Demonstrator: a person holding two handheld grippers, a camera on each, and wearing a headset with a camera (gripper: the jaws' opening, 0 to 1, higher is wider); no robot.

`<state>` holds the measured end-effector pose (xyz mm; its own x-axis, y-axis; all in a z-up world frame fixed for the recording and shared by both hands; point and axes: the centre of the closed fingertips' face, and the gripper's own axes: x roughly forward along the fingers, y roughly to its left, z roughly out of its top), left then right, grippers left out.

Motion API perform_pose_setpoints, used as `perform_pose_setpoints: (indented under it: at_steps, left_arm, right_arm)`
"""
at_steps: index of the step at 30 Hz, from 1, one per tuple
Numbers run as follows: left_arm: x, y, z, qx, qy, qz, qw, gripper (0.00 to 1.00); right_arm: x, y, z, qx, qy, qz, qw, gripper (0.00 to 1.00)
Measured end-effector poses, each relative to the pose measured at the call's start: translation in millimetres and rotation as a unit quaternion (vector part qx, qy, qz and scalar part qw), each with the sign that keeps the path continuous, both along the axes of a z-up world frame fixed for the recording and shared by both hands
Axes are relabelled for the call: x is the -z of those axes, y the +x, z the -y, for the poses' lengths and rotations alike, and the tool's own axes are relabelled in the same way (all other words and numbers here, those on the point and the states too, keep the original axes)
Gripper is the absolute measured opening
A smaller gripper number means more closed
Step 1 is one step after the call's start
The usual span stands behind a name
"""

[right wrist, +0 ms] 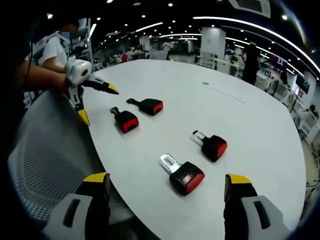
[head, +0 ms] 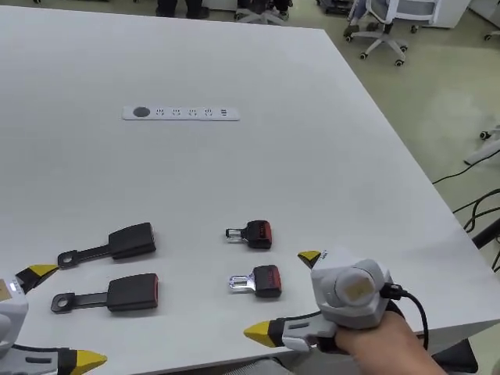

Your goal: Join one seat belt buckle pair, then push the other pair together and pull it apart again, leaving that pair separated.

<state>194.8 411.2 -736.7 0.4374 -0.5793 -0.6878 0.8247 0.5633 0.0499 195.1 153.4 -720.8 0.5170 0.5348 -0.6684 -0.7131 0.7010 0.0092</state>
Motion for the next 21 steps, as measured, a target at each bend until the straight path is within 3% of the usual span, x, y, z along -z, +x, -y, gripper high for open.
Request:
perform_pose_setpoints:
  at_steps: [12,16,19,21]
  left_arm:
    - [-4.4,-1.0,1.4,-0.004,-0.003,-0.002,1.0000,0.93]
    - [-2.9,0.7,-4.2,-0.005,0.001,-0.003,1.0000,0.92]
    - [-2.7,1.2,-4.6,-0.006,0.001,-0.004,1.0000,0.90]
    - [-3.7,0.8,-3.1,-0.006,-0.003,-0.005,1.0000,0.90]
  right_arm:
    - [0.5,-0.6,-0.4,-0.003,0.003,-0.001,1.0000,0.91]
    - [0.5,-0.6,-1.3,-0.006,0.002,-0.003,1.0000,0.89]
    - [4.3,-4.2,-2.5,-0.007,0.004,-0.028,0.9996,0.82]
    - [3.8,-2.5,-3.0,-0.014,0.000,-0.016,0.9998,0.84]
